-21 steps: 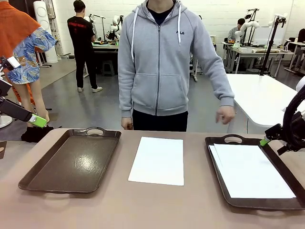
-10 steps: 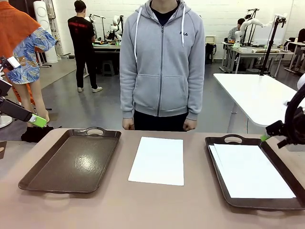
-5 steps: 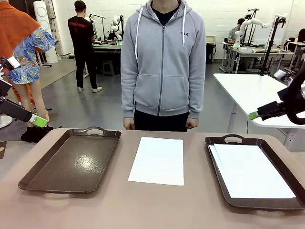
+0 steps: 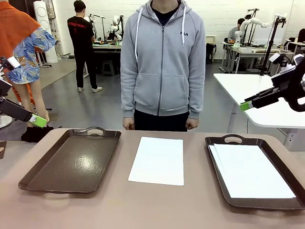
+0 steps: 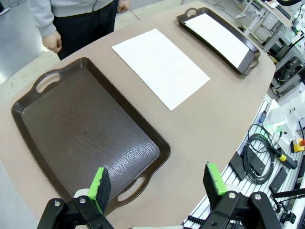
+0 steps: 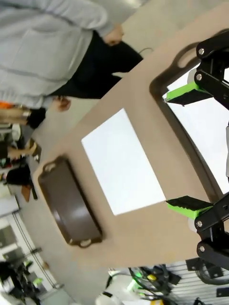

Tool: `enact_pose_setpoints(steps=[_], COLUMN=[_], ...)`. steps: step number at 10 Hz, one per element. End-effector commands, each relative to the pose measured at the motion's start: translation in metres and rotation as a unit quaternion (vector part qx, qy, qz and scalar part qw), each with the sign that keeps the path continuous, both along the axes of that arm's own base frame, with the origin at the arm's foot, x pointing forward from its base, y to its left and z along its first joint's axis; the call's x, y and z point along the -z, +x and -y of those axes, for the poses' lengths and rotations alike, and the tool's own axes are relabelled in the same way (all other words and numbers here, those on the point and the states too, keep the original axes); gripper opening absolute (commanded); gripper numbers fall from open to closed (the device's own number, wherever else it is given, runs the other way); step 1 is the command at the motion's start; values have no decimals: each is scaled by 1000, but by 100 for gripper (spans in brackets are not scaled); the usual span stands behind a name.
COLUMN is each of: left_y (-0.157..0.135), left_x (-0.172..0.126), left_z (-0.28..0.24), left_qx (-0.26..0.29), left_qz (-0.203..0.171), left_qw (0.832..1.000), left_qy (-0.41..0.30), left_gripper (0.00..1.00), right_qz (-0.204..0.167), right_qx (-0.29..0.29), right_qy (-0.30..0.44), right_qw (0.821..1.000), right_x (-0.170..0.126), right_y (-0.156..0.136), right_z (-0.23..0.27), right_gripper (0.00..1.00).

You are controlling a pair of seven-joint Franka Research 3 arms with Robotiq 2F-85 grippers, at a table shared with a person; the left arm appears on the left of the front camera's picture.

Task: Sort the A4 documents.
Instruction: Receive the A4 Paper.

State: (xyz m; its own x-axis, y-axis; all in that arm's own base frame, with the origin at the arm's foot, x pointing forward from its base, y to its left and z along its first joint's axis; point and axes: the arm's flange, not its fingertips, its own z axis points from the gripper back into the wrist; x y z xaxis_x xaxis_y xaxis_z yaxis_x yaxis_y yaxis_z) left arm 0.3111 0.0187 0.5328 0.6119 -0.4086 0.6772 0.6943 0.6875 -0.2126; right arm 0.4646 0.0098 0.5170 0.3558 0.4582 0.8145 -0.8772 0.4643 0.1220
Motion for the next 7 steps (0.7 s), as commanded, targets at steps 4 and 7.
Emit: enact_pose_setpoints(steps=[4,7], left_y=[1,1], left_x=[1,1], left_z=[-2,-2], left_qx=[8,8], left_qz=[3,3], left_qw=[1000,1000], left_qy=[-7,-7], left_gripper=[100,100], right_qz=[-40,-43], right_qx=[-76,-70], right_qy=[9,1], right_qw=[996,997], right_x=[-1,-3], right_y=[-18,-19], right_z=[-7,-7], right_gripper=[100,100])
